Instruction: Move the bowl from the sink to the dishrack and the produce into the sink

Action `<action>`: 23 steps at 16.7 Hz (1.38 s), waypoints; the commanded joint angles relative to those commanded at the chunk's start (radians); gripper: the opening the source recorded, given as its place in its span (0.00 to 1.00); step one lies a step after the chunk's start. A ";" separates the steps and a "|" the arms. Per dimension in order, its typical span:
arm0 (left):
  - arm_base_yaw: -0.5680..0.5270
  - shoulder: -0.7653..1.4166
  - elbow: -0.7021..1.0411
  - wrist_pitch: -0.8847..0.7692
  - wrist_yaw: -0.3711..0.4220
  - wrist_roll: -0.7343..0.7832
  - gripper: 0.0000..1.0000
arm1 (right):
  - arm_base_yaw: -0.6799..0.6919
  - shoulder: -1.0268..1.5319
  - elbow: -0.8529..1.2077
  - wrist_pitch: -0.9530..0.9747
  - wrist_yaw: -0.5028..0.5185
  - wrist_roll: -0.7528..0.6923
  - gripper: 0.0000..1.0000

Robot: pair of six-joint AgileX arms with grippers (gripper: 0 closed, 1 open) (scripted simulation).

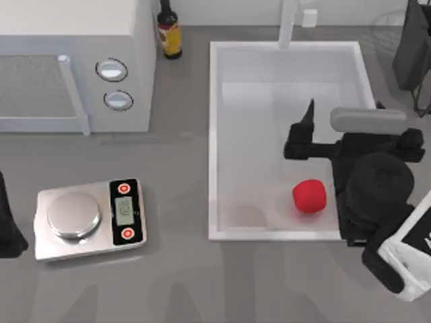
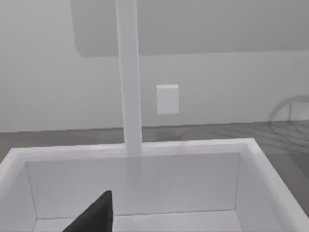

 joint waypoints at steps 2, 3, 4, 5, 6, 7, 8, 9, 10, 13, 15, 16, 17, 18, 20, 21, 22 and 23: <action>0.000 0.000 0.000 0.000 0.000 0.000 1.00 | -0.053 -0.136 -0.032 -0.107 -0.020 0.018 1.00; 0.000 0.000 0.000 0.000 0.000 0.000 1.00 | -0.084 -0.219 -0.052 -0.170 -0.034 0.027 1.00; 0.000 0.000 0.000 0.000 0.000 0.000 1.00 | -0.116 -0.313 -0.075 -0.239 -0.051 0.035 1.00; 0.000 0.000 0.000 0.000 0.000 0.000 1.00 | -0.150 -0.415 -0.101 -0.313 -0.072 0.041 1.00; 0.000 0.000 0.000 0.000 0.000 0.000 1.00 | -0.185 -0.524 -0.129 -0.392 -0.096 0.046 1.00; 0.000 0.000 0.000 0.000 0.000 0.000 1.00 | -0.220 -0.638 -0.160 -0.474 -0.122 0.050 1.00; 0.000 0.000 0.000 0.000 0.000 0.000 1.00 | -0.255 -0.756 -0.193 -0.560 -0.152 0.051 1.00; 0.000 0.000 0.000 0.000 0.000 0.000 1.00 | -0.290 -0.878 -0.227 -0.646 -0.184 0.051 1.00; 0.000 0.000 0.000 0.000 0.000 0.000 1.00 | -0.324 -1.000 -0.262 -0.732 -0.219 0.049 1.00; 0.000 0.000 0.000 0.000 0.000 0.000 1.00 | -0.417 -1.361 -0.364 -0.980 -0.333 0.034 1.00; 0.000 0.000 0.000 0.000 0.000 0.000 1.00 | -0.468 -1.578 -0.425 -1.126 -0.414 0.019 1.00; 0.000 0.000 0.000 0.000 0.000 0.000 1.00 | -0.491 -1.675 -0.452 -1.191 -0.453 0.011 1.00; 0.000 0.000 0.000 0.000 0.000 0.000 1.00 | -0.510 -1.761 -0.477 -1.250 -0.491 0.002 1.00; 0.000 0.000 0.000 0.000 0.000 0.000 1.00 | -0.527 -1.837 -0.499 -1.304 -0.528 -0.007 1.00; 0.000 0.000 0.000 0.000 0.000 0.000 1.00 | -0.555 -1.957 -0.536 -1.393 -0.593 -0.024 1.00; 0.000 0.000 0.000 0.000 0.000 0.000 1.00 | -0.566 -2.001 -0.551 -1.427 -0.620 -0.032 1.00; 0.000 0.000 0.000 0.000 0.000 0.000 1.00 | -0.574 -2.035 -0.562 -1.453 -0.641 -0.038 1.00; 0.000 0.000 0.000 0.000 0.000 0.000 1.00 | -0.579 -2.059 -0.570 -1.472 -0.656 -0.042 1.00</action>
